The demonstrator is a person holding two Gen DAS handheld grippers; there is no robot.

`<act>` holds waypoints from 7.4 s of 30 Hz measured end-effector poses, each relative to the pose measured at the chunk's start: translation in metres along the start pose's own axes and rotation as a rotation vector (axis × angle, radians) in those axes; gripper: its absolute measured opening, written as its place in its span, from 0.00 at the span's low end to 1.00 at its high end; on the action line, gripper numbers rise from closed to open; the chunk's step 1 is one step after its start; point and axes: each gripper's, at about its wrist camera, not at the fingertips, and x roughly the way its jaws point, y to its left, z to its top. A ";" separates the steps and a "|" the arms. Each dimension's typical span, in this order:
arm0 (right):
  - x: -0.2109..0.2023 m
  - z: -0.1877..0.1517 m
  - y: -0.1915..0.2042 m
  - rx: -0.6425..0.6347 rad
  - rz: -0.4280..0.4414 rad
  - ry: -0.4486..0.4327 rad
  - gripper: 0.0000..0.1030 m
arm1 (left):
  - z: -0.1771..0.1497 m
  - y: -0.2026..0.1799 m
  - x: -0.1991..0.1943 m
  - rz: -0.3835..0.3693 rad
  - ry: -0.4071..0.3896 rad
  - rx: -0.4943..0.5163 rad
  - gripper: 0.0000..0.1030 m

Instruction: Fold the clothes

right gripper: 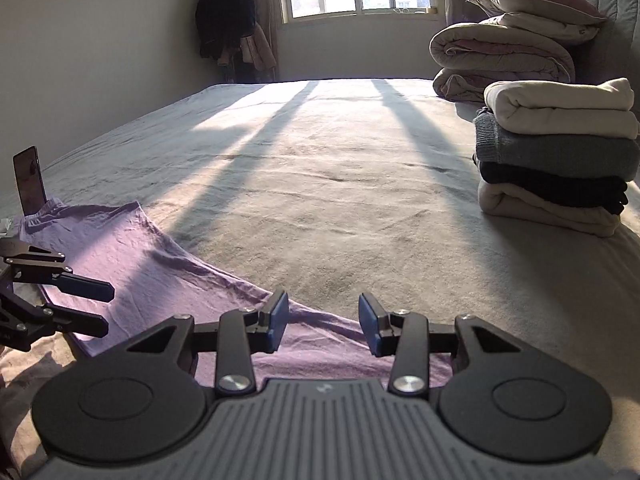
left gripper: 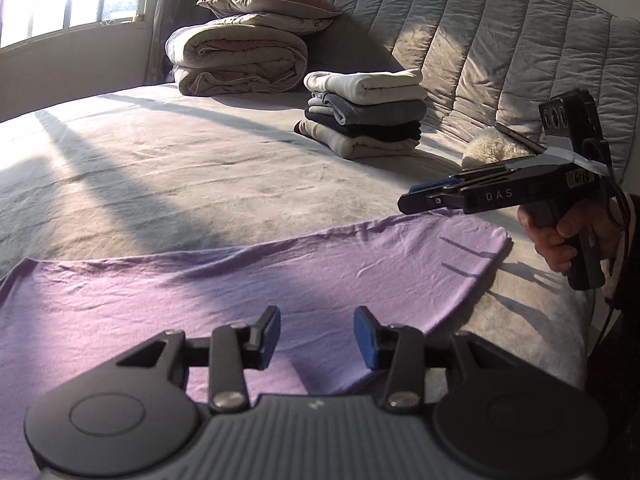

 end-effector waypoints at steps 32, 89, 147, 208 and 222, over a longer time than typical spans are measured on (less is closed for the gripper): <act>0.116 0.047 0.103 0.022 0.189 0.076 0.36 | -0.043 -0.009 -0.030 -0.048 -0.095 -0.027 0.47; -0.074 -0.058 0.015 0.377 -0.545 -0.017 0.69 | 0.001 0.034 -0.084 0.495 -0.057 -0.142 0.84; 0.065 0.047 0.229 0.278 0.300 -0.002 0.06 | 0.029 0.137 -0.077 0.139 -0.079 -0.632 0.02; 0.151 0.047 0.348 0.318 0.514 0.135 0.18 | -0.076 0.254 -0.209 0.477 -0.254 -0.572 0.03; 0.090 0.033 0.234 0.236 0.224 0.078 0.47 | -0.054 0.207 -0.187 0.405 -0.267 -0.439 0.23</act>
